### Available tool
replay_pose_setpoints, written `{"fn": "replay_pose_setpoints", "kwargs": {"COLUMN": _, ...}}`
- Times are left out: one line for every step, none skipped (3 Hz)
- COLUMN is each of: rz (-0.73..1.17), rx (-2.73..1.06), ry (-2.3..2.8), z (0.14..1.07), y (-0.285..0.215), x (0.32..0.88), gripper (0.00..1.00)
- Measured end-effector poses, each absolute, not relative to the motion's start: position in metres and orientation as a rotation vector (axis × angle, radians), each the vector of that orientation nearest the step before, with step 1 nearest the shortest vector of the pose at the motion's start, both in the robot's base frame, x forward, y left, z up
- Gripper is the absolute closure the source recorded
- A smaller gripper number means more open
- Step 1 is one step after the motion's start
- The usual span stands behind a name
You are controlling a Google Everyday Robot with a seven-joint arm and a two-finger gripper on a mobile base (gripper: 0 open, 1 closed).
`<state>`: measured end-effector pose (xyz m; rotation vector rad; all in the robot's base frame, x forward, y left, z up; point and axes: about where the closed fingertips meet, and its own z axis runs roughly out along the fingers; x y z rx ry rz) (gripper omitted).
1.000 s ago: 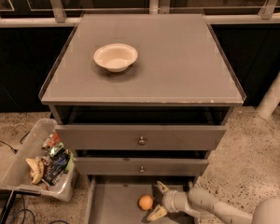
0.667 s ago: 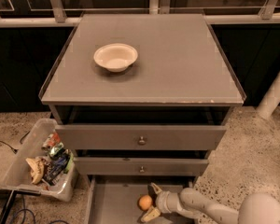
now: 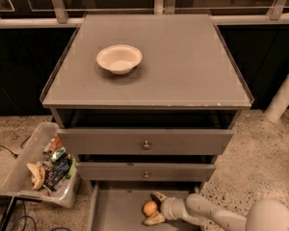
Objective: Pick orange from bottom drawer and place on counter
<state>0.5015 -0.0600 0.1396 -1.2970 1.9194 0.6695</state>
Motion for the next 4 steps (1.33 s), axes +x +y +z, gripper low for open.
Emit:
{"fn": "replay_pose_setpoints", "kwargs": {"rz": 0.670, "rx": -1.297, "ry": 1.919, "z": 0.140, "y": -0.060, "x": 0.502, "gripper": 0.42}}
{"fn": "replay_pose_setpoints", "kwargs": {"rz": 0.670, "rx": -1.297, "ry": 1.919, "z": 0.140, "y": -0.060, "x": 0.502, "gripper": 0.65}}
{"fn": "replay_pose_setpoints", "kwargs": {"rz": 0.670, "rx": -1.297, "ry": 1.919, "z": 0.140, "y": -0.060, "x": 0.501, "gripper": 0.89}}
{"fn": "replay_pose_setpoints", "kwargs": {"rz": 0.680, "rx": -1.290, "ry": 1.916, "z": 0.158, "y": -0.071, "x": 0.499, "gripper": 1.00}}
